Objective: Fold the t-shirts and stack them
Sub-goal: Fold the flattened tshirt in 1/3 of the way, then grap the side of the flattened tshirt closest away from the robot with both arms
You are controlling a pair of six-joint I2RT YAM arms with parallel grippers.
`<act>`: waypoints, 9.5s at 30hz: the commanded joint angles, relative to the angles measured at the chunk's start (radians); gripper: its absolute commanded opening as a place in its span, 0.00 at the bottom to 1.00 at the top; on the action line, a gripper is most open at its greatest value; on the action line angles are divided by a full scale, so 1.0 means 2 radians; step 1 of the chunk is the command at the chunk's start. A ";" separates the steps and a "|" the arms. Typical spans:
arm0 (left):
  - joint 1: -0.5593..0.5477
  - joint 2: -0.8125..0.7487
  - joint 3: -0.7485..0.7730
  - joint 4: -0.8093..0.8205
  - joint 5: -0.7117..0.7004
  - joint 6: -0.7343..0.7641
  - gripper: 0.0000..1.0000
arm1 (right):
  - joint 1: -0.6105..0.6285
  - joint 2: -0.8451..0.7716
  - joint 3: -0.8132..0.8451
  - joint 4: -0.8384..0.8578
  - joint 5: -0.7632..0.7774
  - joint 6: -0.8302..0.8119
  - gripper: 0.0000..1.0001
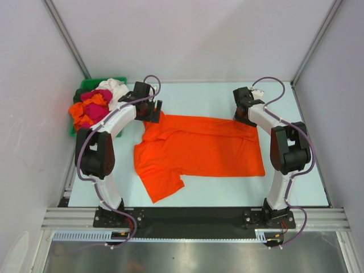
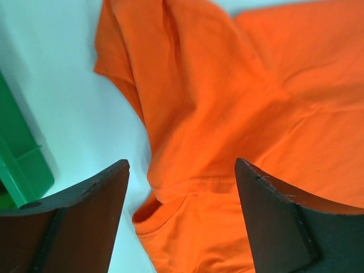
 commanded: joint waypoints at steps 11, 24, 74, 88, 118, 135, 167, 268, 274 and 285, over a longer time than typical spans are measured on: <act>-0.013 0.100 0.120 0.014 0.006 -0.017 0.57 | 0.007 0.066 0.070 0.006 -0.010 0.011 0.00; -0.009 0.155 0.135 -0.051 -0.030 -0.009 0.56 | -0.040 0.108 0.076 -0.035 -0.047 0.028 0.00; -0.046 -0.386 -0.270 0.022 -0.017 -0.008 0.74 | 0.323 -0.175 -0.102 -0.029 0.117 0.116 0.41; -0.046 -0.380 -0.221 0.089 -0.095 0.020 1.00 | 0.411 -0.080 0.076 -0.039 0.264 0.103 0.49; 0.120 -0.269 -0.627 0.860 0.047 0.059 1.00 | 0.229 -0.392 -0.096 -0.099 0.319 -0.022 0.61; 0.115 -0.254 -0.646 0.900 0.009 0.046 1.00 | 0.169 -0.382 -0.129 0.001 0.248 -0.083 0.62; 0.115 -0.254 -0.645 0.900 0.009 0.046 1.00 | 0.170 -0.473 -0.257 0.026 0.140 -0.026 0.63; -0.499 -0.248 -0.388 -0.150 -0.179 -0.885 0.01 | 0.259 -0.443 -0.268 -0.044 0.141 0.007 0.63; -0.507 -0.220 -0.290 -0.199 -0.249 -0.816 0.00 | 0.249 -0.439 -0.264 -0.076 0.127 0.065 0.63; -0.467 -0.207 -0.179 -0.191 -0.320 -0.659 0.00 | 0.176 -0.394 -0.296 -0.173 0.067 0.227 0.60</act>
